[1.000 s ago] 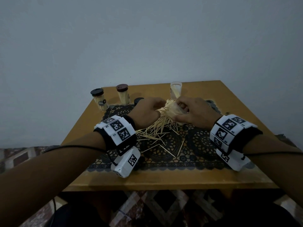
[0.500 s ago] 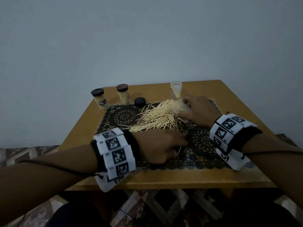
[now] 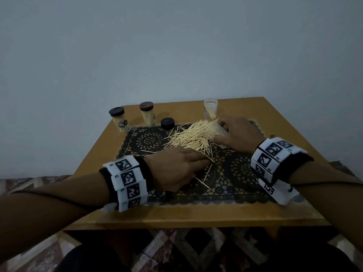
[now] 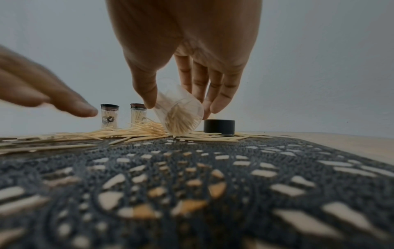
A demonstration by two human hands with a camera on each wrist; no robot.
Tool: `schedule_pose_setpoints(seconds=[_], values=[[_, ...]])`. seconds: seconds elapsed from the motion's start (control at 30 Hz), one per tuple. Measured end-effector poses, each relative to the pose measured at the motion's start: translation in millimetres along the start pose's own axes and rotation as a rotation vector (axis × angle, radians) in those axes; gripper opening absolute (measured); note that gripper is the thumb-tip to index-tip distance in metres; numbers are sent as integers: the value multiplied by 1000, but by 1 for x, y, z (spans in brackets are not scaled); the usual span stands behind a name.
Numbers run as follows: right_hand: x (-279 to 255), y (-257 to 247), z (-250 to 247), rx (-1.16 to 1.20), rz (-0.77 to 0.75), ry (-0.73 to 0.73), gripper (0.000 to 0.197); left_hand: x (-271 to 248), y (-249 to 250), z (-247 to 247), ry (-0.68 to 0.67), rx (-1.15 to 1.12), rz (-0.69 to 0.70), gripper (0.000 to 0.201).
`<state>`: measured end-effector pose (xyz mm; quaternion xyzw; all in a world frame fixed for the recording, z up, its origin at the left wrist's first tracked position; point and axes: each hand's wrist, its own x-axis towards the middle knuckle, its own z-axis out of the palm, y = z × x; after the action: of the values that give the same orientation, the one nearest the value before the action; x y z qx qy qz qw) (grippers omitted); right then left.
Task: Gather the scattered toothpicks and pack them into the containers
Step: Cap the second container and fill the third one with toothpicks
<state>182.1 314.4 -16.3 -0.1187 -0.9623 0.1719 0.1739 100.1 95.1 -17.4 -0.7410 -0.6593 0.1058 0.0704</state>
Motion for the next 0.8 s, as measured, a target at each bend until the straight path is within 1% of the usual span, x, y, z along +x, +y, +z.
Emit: schedule_pose_setpoints(seconds=[0.03,0.1,0.17,0.23,0.33,0.4,0.47,0.5,0.57,0.63,0.67,0.73,0.77,0.8], values=[[0,0,0,-2,0,2,41,3,9,1,-18,-30,32,59],[-1,0,-1,1,3,-4,42,6,28,1,-136,-84,94,65],[-1,-1,-1,0,6,-12,42,5,37,4,-209,-65,106,66],[-2,-2,-2,1,3,-17,42,2,35,5,-247,-4,47,68],[-4,-4,-3,9,-3,-15,41,-2,25,6,-336,140,-98,69],[-4,-4,-3,8,-4,-15,41,-5,18,7,-350,205,-176,74],[-3,-3,-3,4,-1,-16,41,-10,14,6,-327,216,-226,78],[-3,-3,-3,6,0,-17,41,-13,13,4,-309,179,-245,74],[-2,-3,-3,11,-1,-17,41,-24,7,-1,-229,17,-305,62],[-2,-3,-3,11,3,-14,42,-35,-8,-1,-149,-159,-442,58],[-1,-3,-3,8,4,-15,42,-41,-19,2,-149,-233,-544,58],[-2,-3,-2,2,3,-19,43,-53,-43,11,-234,-339,-771,61],[-2,-3,-2,3,4,-20,43,-58,-52,17,-292,-359,-852,62],[-2,-3,-2,5,5,-22,44,-62,-57,21,-347,-376,-900,64]])
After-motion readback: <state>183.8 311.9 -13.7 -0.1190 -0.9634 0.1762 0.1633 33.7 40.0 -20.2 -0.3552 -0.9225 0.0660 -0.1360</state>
